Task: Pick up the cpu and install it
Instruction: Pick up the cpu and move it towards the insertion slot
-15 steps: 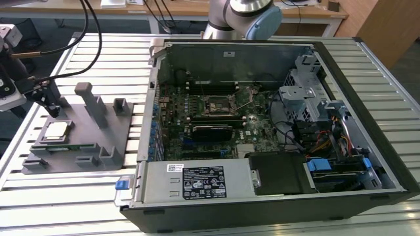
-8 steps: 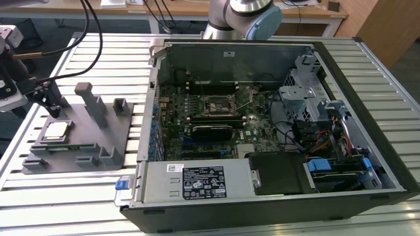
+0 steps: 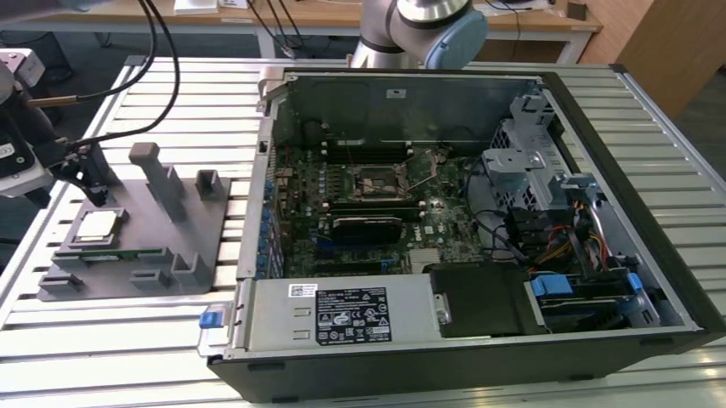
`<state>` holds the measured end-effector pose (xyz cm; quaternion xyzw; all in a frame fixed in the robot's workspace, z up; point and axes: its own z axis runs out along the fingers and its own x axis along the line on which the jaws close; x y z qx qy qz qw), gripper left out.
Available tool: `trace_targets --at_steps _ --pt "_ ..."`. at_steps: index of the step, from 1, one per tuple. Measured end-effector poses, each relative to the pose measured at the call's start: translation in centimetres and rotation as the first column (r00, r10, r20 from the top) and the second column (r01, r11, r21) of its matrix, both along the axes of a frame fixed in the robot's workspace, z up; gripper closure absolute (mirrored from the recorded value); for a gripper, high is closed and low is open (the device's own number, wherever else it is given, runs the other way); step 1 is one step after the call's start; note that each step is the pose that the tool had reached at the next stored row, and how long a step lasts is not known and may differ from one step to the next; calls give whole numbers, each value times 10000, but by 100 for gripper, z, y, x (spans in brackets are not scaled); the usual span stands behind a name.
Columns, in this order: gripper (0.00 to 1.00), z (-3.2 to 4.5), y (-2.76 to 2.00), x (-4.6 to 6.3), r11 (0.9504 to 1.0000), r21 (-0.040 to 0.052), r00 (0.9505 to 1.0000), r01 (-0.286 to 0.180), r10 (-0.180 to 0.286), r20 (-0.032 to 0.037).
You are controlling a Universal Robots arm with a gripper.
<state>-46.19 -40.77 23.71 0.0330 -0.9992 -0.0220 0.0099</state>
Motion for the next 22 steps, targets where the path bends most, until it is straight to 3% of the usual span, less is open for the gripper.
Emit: trace_targets --at_steps 3,7,22 --pt "30 -26 -1 0 10000 0 10000 -1 1 22" --pt "30 -55 0 0 10000 0 9999 0 0 160" --pt "30 -141 0 2 10000 0 9999 25 -25 163"
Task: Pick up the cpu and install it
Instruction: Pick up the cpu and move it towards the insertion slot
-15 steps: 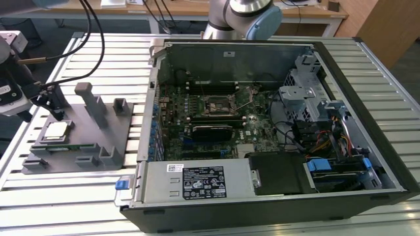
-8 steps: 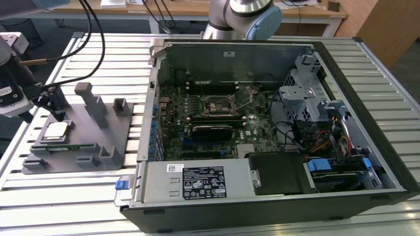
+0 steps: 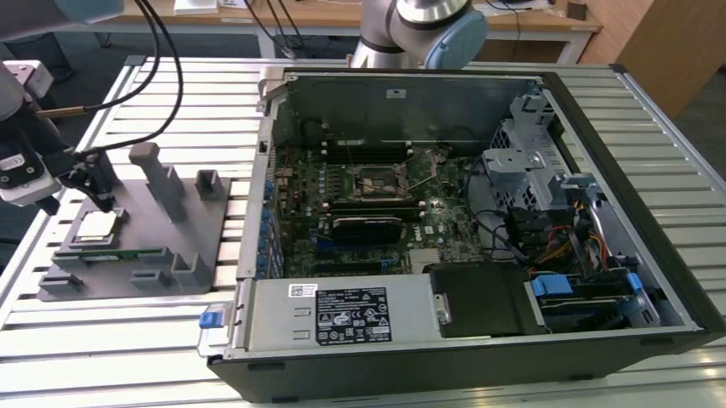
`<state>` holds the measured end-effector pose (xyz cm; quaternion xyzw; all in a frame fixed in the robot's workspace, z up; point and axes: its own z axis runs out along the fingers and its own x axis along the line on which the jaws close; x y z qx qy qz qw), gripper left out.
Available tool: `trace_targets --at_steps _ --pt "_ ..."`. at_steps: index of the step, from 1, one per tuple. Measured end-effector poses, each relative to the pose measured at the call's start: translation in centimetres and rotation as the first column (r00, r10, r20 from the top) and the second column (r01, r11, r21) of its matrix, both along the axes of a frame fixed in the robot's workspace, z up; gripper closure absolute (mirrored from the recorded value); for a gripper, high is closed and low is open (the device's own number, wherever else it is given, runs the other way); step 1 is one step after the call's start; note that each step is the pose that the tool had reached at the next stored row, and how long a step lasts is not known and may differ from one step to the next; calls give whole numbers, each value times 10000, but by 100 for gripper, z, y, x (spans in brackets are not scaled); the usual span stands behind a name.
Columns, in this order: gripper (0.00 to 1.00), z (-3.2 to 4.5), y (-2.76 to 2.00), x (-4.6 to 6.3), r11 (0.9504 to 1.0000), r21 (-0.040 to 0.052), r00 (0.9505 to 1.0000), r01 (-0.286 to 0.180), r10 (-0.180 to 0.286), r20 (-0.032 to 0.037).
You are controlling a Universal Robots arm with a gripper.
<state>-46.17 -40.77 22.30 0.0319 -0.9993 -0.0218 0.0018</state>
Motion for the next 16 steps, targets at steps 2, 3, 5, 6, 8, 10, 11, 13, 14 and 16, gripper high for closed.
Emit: trace_targets --at_steps 2,3,5,6,8,10,11,13,14,16 --pt "30 -13 0 0 10000 -1 10000 0 0 0" --pt "30 -20 0 0 10000 0 10000 0 0 1" --pt "30 -34 0 0 10000 -3 10000 0 0 1" --pt "30 -42 0 0 10000 -4 10000 0 0 1" --pt "30 -53 0 0 10000 -4 10000 0 0 0" --pt "30 -62 0 0 10000 -4 10000 0 0 1" --pt "30 -67 0 0 10000 -4 10000 0 0 1" --pt "30 -73 0 0 10000 -4 10000 1 -1 -1" --pt "30 -77 0 0 10000 -4 10000 4 -4 0" --pt "30 -86 0 1 10000 -4 10000 9 -9 1"
